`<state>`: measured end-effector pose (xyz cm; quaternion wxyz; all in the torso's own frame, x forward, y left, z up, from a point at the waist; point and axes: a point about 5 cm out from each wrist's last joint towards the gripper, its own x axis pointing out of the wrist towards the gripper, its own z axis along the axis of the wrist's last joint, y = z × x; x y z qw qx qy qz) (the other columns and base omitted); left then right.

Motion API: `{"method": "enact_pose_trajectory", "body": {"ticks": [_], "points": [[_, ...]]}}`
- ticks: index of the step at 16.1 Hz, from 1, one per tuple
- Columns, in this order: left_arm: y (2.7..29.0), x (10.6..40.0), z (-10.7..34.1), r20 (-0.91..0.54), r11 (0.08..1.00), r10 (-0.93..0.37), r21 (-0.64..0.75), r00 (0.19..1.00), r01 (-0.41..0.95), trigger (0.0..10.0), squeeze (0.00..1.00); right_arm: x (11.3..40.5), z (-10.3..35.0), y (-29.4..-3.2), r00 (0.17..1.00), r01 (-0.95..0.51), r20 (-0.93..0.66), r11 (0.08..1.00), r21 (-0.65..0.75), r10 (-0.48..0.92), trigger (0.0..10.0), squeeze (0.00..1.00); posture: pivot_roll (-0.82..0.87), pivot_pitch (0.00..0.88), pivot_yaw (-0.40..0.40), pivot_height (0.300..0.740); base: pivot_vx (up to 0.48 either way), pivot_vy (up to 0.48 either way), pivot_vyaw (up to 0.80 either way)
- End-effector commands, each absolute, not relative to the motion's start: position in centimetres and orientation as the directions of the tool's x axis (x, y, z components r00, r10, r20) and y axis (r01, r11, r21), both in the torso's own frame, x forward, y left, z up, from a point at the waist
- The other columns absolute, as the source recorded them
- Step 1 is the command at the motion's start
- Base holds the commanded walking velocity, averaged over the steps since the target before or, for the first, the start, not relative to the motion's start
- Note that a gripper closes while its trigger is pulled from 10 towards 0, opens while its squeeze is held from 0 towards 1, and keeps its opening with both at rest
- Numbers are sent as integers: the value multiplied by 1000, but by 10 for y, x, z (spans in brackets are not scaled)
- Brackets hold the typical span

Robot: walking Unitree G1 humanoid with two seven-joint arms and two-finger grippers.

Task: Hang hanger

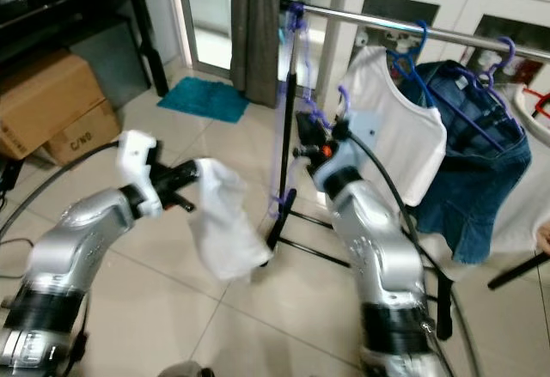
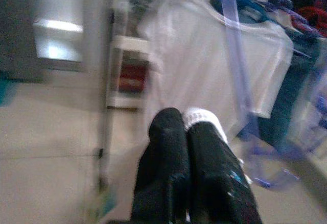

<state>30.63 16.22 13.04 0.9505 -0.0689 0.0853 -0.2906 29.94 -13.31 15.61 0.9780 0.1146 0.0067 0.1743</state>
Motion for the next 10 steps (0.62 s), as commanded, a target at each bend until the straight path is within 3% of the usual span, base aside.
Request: {"method": "enact_pose_trajectory", "body": {"ticks": [1, 2, 3, 5, 7, 8, 9, 10], "points": [[169, 300, 136, -114, 863, -496, -173, 861, 475, 0, 0, 290, 144, -133, 936, -329, -59, 924, 197, 346, 10000, 0, -75, 0, 61, 740, 0, 0, 0], [171, 291, 122, -173, 881, -466, -173, 867, 440, 2392, 0, 278, 136, -141, 941, -303, -95, 934, 188, 324, 10000, 0, -69, 0, 55, 740, 0, 0, 0], [165, 283, 119, -173, 885, -464, -127, 869, 447, 10000, 0, 271, 127, -154, 968, -206, -116, 968, 143, 224, 10000, 0, -45, 0, 27, 740, 0, 0, -800], [160, 280, 127, -88, 910, -413, -57, 906, 410, 10000, 0, 266, 117, -165, 988, -98, -117, 993, 71, 105, 10000, 0, -37, 0, 11, 740, 0, 0, -800], [169, 281, 138, -2, 974, -225, 3, 974, 225, 10000, 0, 266, 117, -169, 993, -12, -113, 989, 150, 29, 10000, 0, -23, 11, -19, 740, 0, 0, -800], [174, 281, 137, -8, 985, -169, -48, 986, 169, 10000, 0, 267, 116, -168, 993, -3, -115, 993, 117, 17, 10000, 0, -46, 5, -5, 740, 0, 0, -800], [157, 278, 134, -13, 941, -320, -121, 947, 316, 10000, 0, 267, 121, -167, 995, 0, -96, 995, 104, 10, 10000, 0, -71, 20, 2, 740, 0, 0, -800], [160, 280, 134, -17, 967, -243, -86, 970, 241, 10000, 0, 266, 125, -169, 997, 4, -83, 995, 98, 4, 10000, 0, -69, 25, -4, 740, 0, 0, -800]]}}
